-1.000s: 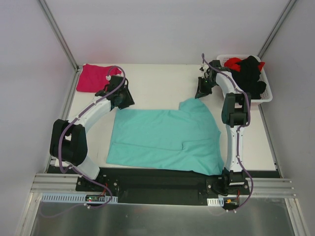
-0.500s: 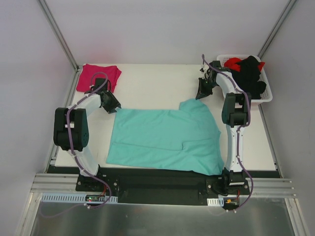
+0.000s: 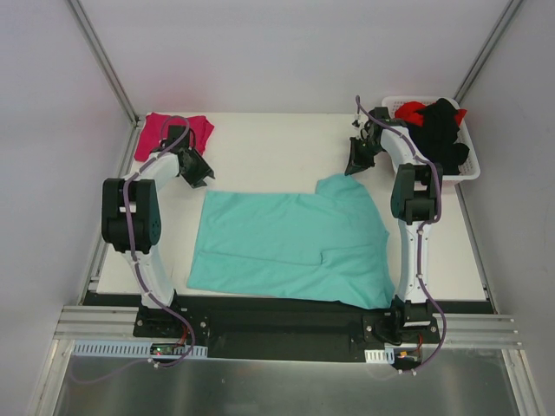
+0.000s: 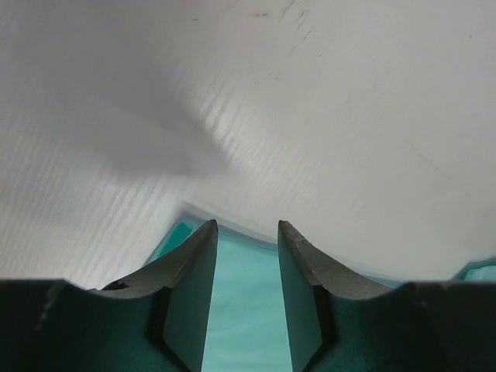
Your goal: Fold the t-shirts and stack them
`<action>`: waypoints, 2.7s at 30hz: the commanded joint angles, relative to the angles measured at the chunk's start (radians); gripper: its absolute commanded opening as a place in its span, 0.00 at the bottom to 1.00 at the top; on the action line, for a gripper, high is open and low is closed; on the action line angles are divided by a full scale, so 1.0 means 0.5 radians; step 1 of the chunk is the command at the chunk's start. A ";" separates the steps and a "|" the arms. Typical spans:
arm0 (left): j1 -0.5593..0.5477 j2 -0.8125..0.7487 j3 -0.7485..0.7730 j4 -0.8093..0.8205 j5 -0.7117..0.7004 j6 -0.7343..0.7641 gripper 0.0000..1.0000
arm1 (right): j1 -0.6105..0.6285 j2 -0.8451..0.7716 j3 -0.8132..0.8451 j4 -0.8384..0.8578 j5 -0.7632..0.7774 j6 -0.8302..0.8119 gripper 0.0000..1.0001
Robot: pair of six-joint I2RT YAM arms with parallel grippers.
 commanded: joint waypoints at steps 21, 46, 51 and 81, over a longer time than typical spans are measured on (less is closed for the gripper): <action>-0.008 0.171 0.226 -0.550 -0.209 0.025 0.40 | -0.014 -0.161 -0.011 -0.070 0.048 -0.030 0.01; -0.050 0.328 0.432 -0.599 -0.261 0.025 0.39 | -0.011 -0.189 -0.011 -0.085 0.066 -0.039 0.01; -0.087 0.310 0.392 -0.593 -0.258 0.004 0.39 | -0.011 -0.189 -0.027 -0.085 0.063 -0.036 0.01; -0.112 0.098 0.220 -0.614 -0.356 0.047 0.00 | -0.002 -0.443 -0.119 -0.070 0.039 0.013 0.01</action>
